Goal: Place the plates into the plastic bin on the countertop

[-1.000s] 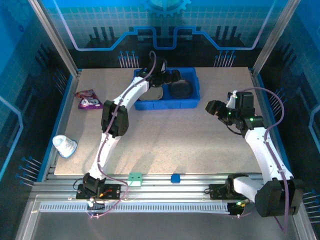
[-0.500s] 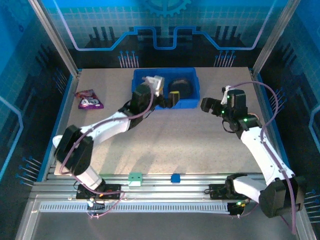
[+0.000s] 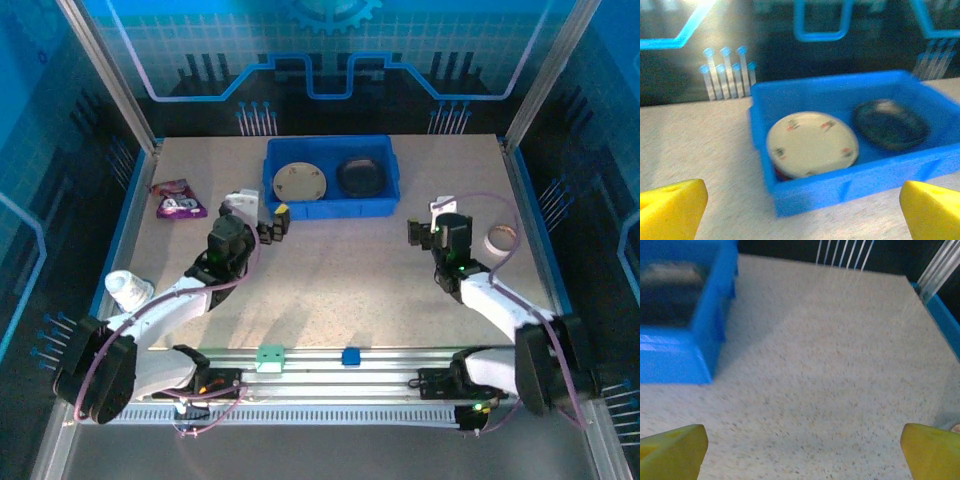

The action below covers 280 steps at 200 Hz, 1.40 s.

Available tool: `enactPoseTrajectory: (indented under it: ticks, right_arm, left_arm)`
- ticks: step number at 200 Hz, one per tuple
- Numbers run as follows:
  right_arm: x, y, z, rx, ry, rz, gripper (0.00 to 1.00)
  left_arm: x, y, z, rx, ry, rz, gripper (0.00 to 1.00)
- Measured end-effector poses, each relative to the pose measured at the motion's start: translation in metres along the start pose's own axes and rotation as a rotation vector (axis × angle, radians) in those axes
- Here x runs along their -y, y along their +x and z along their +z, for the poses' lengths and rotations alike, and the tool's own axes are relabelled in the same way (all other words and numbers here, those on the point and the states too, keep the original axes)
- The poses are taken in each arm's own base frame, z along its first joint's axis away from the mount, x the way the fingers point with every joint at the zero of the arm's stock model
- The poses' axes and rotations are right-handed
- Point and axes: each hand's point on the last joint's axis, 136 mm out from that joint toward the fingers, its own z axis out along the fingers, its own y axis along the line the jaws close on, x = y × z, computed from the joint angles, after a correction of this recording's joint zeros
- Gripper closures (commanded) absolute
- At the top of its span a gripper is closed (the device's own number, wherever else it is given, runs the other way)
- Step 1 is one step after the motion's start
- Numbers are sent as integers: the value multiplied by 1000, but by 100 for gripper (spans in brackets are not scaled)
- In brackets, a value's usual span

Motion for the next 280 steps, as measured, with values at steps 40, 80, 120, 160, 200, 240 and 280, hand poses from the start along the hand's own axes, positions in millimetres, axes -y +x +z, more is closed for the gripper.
enactPoseTrajectory:
  ticks: [40,80,120,160,200,240,280]
  right_arm:
    - [-5,64,20,-15,17,-76,0]
    - [0,34,22,148,-5,-10,0]
    - [-5,26,26,164,-34,-12,0]
    - [2,14,32,172,-27,14,0]
    - [-2,21,34,142,-63,14,0]
    - [-3,25,35,126,-85,22,0]
    - [-3,24,36,125,-92,26,0]
  left_arm:
    - [-62,31,-17,-42,-194,11,1]
    - [-101,50,-28,-40,-296,-20,1]
    - [-127,95,-14,-105,-371,-25,1]
    - [-150,135,6,-159,-359,-99,1]
    - [-141,117,21,-122,-286,-111,1]
    - [-138,111,25,-105,-266,-113,1]
    - [-137,111,25,-106,-260,-113,1]
